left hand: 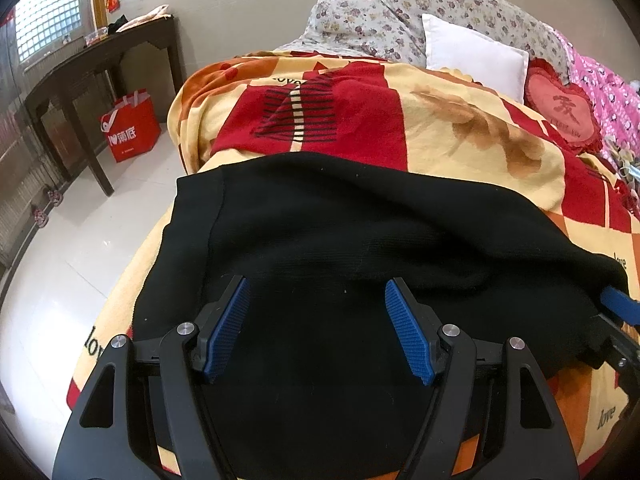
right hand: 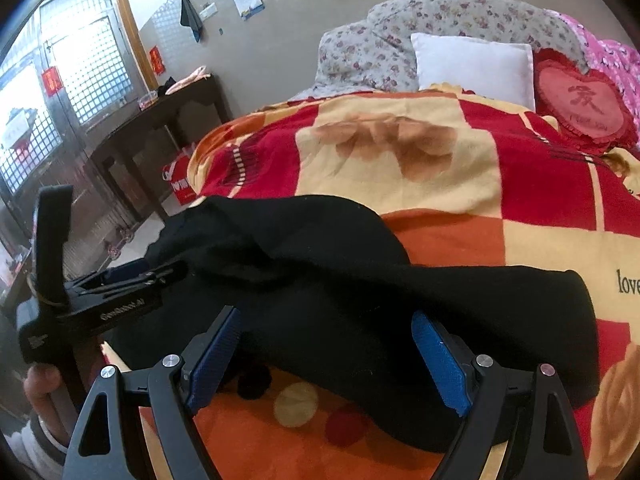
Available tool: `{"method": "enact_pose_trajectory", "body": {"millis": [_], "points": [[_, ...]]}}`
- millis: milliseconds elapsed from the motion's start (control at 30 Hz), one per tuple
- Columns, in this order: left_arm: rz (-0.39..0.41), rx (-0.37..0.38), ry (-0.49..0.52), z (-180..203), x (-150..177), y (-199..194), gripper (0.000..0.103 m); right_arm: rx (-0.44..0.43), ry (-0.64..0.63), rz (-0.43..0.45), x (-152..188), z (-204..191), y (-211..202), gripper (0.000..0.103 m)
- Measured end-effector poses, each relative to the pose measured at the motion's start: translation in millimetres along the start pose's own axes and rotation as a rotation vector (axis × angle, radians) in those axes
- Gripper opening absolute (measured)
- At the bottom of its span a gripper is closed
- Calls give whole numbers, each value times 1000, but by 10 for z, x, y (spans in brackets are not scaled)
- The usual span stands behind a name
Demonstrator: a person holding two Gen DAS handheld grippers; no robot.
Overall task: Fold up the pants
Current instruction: 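Move both grippers over the black pants lying on the blanket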
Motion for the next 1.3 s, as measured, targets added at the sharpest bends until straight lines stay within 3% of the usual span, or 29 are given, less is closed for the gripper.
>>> {"method": "enact_pose_trajectory", "body": {"millis": [67, 367, 533, 667, 833, 1067, 1300], "points": [[-4, 2, -3, -3, -9, 26, 71, 0, 22, -20, -13, 60, 51, 86], [-29, -4, -6, 0, -56, 217, 71, 151, 89, -39, -463, 667, 624, 86], [-41, -15, 2, -14, -58, 278, 71, 181, 150, 18, -814, 832, 926, 86], [-55, -14, -14, -81, -56, 293, 71, 224, 153, 33, -917, 963, 876, 86], [-67, -1, -46, -235, -19, 213, 71, 273, 140, 52, -850, 1127, 511, 86], [-89, -21, -92, -486, 63, 131, 71, 333, 81, 30, -396, 1179, -30, 86], [-115, 26, -143, -783, 243, -46, 71, 383, 113, 17, -26, 1399, -349, 86]]}}
Point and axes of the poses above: each gripper's, at about its wrist camera, not at the fingertips, and y roughly the way its jaws point, z to its right, x to its underside, the point moved 5 cm from there along y, roughly the way its jaws point, and after that the axes turned 6 degrees about z, right-handed, at the moved point
